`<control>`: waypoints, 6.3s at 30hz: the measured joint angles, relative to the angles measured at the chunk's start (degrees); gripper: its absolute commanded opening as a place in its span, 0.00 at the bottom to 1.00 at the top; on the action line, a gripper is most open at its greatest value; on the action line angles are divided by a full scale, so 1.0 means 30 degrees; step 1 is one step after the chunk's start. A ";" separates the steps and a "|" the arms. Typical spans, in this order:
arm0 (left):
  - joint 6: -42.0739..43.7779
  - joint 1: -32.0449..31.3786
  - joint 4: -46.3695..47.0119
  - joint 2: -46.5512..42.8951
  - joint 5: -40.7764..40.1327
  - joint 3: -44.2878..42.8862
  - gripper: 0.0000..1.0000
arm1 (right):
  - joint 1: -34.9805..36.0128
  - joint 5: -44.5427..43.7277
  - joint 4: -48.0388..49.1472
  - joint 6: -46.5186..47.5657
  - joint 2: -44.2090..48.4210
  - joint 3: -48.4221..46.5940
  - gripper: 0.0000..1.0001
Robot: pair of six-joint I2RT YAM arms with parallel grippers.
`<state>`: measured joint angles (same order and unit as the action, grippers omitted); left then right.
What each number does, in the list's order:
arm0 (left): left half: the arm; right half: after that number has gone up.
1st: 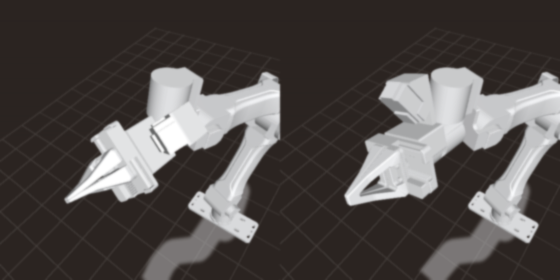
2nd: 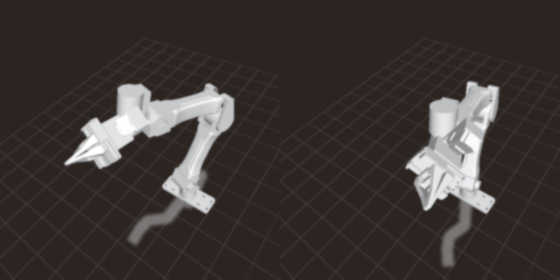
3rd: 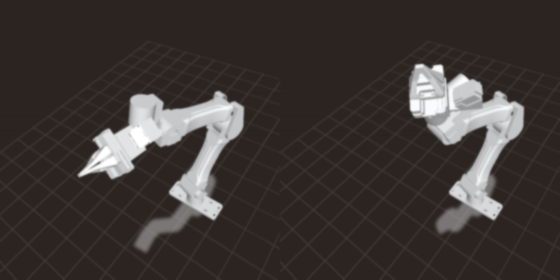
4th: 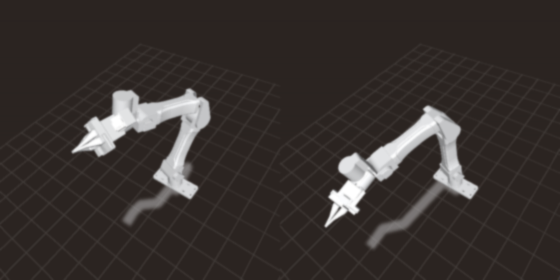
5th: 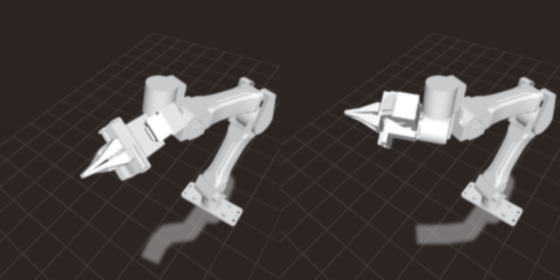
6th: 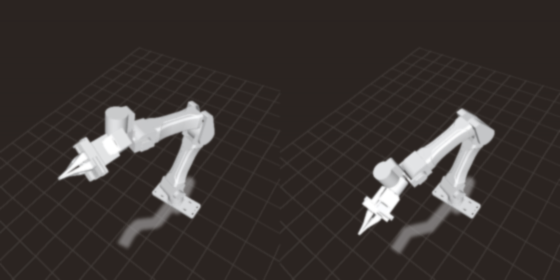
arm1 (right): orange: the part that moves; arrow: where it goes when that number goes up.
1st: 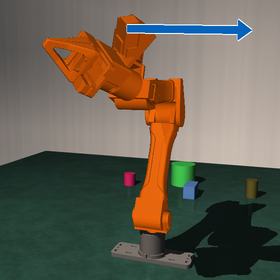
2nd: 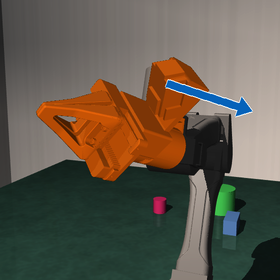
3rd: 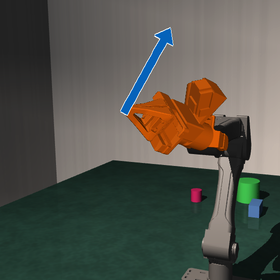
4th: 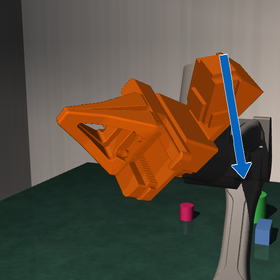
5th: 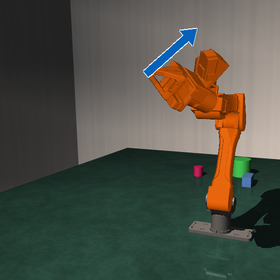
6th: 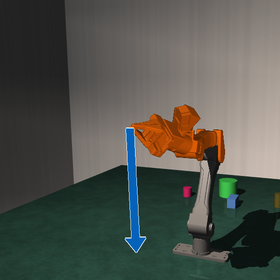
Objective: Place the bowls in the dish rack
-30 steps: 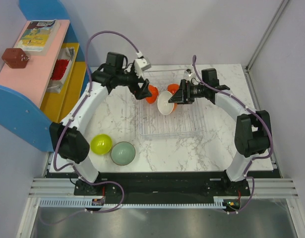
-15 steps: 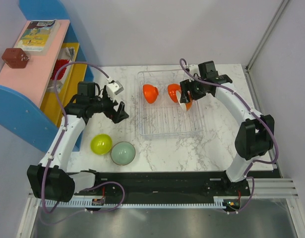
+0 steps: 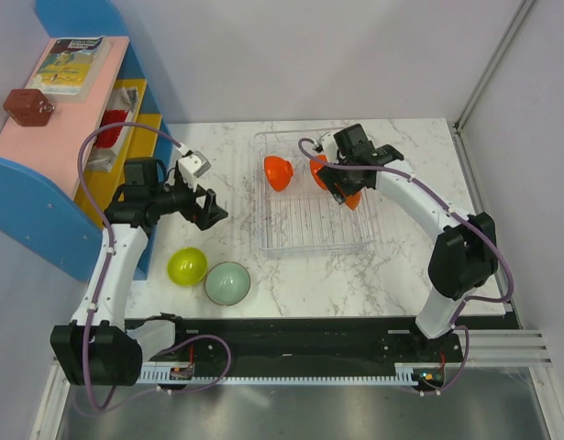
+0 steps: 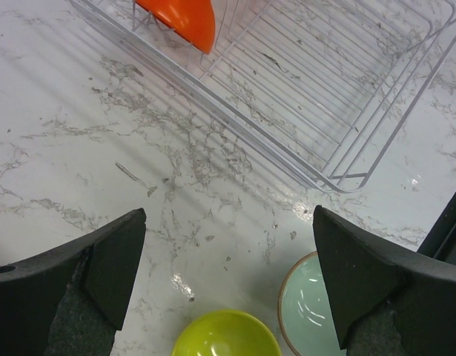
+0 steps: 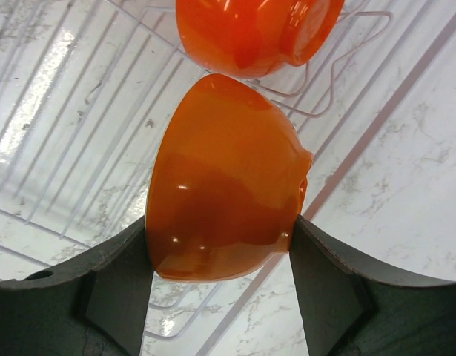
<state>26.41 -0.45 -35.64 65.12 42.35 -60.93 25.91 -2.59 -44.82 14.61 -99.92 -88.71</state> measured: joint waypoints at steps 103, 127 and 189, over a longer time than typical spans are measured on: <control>1.2604 -0.2827 -0.6892 0.4634 -0.1071 0.3657 0.91 | 0.4262 -0.6054 0.0634 0.3009 0.0663 0.0787 0.98; 1.1096 -0.3993 -0.5399 0.6572 -0.2433 0.3708 0.02 | 0.3395 -0.4663 0.0641 0.2601 0.1902 0.0787 0.98; 0.2987 -0.8276 0.0066 0.9930 0.1530 -0.9071 0.02 | -0.1894 2.2411 1.0367 -1.1511 0.0699 0.4299 0.98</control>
<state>35.38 -25.28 -35.44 94.91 46.94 -88.14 20.23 64.64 -13.72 -19.92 -97.82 -75.81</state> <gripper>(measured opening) 0.072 0.982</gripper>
